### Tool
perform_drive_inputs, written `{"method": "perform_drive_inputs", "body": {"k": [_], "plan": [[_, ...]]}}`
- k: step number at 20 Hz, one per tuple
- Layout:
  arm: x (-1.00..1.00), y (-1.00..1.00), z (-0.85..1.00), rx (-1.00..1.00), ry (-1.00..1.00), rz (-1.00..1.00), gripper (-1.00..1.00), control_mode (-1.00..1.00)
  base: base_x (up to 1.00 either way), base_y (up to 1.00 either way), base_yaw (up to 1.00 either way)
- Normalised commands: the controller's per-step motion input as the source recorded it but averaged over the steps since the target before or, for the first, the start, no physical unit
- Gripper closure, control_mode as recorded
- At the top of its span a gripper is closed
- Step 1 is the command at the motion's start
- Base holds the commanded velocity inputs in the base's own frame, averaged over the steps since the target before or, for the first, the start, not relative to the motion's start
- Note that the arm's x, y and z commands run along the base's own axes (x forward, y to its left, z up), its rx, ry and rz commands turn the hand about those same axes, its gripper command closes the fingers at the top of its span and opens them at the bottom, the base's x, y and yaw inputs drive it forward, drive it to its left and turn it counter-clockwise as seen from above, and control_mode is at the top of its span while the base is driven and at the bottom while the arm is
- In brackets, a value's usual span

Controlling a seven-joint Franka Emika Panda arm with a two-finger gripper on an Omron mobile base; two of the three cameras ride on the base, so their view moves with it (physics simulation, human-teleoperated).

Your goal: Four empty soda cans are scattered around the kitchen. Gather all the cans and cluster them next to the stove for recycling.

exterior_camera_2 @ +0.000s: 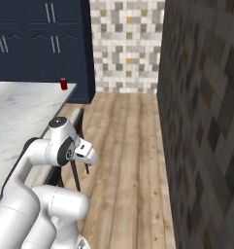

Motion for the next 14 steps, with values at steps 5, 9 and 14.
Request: {"method": "perform_drive_inputs", "body": {"k": [5,9,14], "plan": [[0.0,0.0,0.0,0.0,0.0,0.0,-1.0,1.0,0.62,-0.25,0.1],[0.0,0.0,0.0,0.0,0.0,0.0,-1.0,1.0,0.64,-0.29,0.02],[0.0,0.0,0.0,0.0,0.0,0.0,-1.0,1.0,0.47,-0.41,0.0]]}}
